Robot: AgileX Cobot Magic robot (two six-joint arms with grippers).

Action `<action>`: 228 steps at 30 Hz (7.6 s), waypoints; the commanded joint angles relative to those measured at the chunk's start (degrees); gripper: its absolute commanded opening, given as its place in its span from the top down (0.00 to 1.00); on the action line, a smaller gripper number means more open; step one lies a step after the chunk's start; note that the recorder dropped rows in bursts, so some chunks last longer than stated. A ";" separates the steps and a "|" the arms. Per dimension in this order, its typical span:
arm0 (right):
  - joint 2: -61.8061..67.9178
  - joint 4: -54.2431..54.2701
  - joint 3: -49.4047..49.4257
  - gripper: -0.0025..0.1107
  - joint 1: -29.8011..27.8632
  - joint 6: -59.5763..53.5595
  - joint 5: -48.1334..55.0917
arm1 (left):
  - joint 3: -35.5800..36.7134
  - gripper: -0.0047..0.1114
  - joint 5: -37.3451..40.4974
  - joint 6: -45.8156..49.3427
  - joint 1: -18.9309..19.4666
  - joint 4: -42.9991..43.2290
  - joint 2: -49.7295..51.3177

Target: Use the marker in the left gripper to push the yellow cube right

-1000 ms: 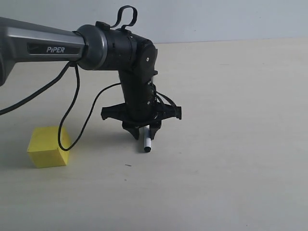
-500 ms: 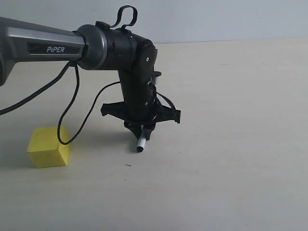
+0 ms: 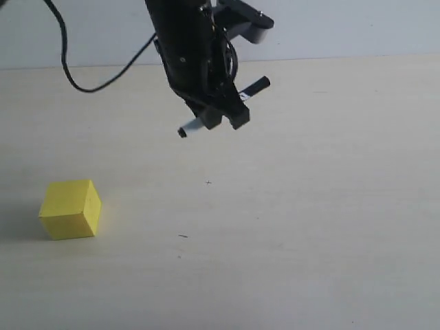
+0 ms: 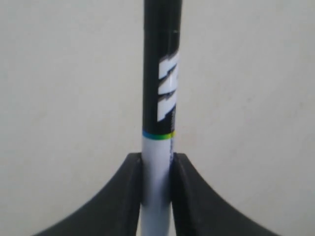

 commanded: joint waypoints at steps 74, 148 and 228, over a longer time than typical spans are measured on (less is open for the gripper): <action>-0.30 -0.07 0.25 0.98 0.07 -0.21 -0.39 | 49.94 0.96 -26.70 54.55 47.10 14.95 -22.53; -0.30 -0.07 0.25 0.98 0.07 -0.21 -0.39 | 51.18 0.96 -29.81 74.57 45.98 3.02 -14.97; -0.30 -0.07 0.25 0.98 0.07 -0.21 -0.39 | 52.45 0.96 -27.11 60.08 19.47 -20.61 -15.50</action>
